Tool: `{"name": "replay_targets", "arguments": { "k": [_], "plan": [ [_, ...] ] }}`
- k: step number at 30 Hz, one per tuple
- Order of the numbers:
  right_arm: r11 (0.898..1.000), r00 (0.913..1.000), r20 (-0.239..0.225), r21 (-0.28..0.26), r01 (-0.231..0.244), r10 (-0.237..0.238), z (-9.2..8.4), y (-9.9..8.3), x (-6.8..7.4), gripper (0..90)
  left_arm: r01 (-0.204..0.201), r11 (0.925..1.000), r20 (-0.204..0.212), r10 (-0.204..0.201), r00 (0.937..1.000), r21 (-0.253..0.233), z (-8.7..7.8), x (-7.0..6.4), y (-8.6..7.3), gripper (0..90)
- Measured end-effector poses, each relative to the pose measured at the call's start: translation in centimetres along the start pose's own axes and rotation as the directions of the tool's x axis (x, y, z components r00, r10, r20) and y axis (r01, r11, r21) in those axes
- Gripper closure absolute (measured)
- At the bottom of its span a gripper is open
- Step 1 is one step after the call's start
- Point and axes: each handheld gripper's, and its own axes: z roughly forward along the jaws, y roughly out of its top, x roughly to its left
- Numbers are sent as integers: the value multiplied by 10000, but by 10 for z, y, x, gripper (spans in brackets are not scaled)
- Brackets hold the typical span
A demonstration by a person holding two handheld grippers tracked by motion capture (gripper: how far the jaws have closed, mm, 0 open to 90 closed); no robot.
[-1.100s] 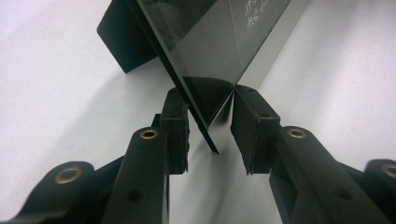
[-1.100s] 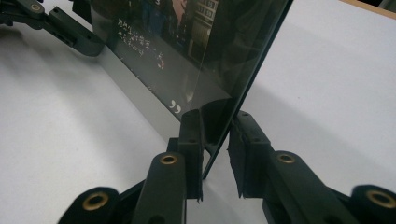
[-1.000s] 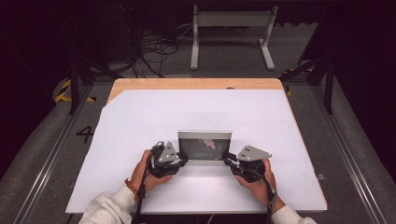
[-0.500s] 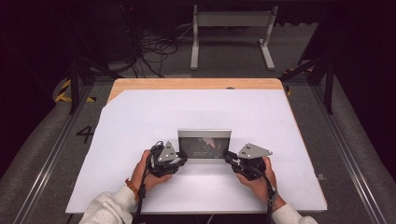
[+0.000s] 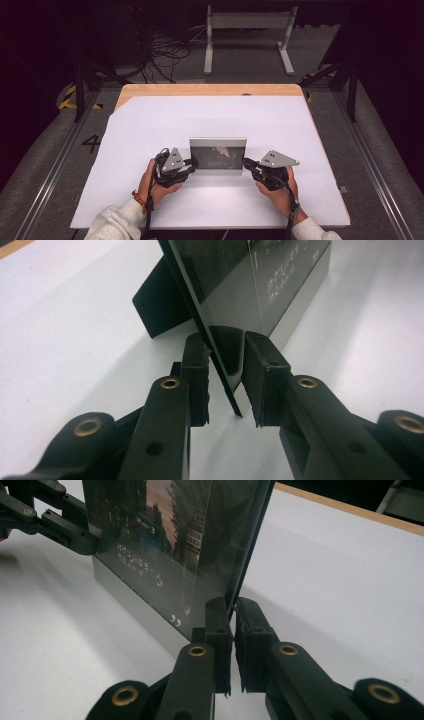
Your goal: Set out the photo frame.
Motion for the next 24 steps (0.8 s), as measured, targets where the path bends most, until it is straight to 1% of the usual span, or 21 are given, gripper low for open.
{"name": "replay_targets", "arguments": {
  "k": [6, 12, 15, 18, 21, 24],
  "plan": [
    [10000, 10000, 10, 28, -7, 7, 3, 0, 1, 862, 24, 10000, 56, -25, 10000, 70, -2, 2, -1, 735],
    [9999, 10000, -51, 155, 55, -54, 4, -2, 1, 864, 142, 9999, 145, -142, 9998, 2, 0, 3, -1, 730],
    [9998, 9999, -121, 161, 71, -69, 3, -2, 1, 850, 71, 10000, 27, -71, 10000, 22, -2, 2, 0, 732],
    [9998, 9998, -106, 77, 184, -183, 0, 0, 1, 849, 140, 9994, -37, -142, 9999, -302, -5, 4, 1, 727],
    [9999, 9999, -77, -146, 86, -87, -3, 3, 0, 793, 260, 9977, -110, -267, 9996, -626, -10, 6, 4, 718],
    [9995, 9998, -127, -263, -154, 151, -2, 5, -3, 751, 422, 9939, -96, -434, 9990, -1021, -15, 10, 9, 708]
  ]
}}
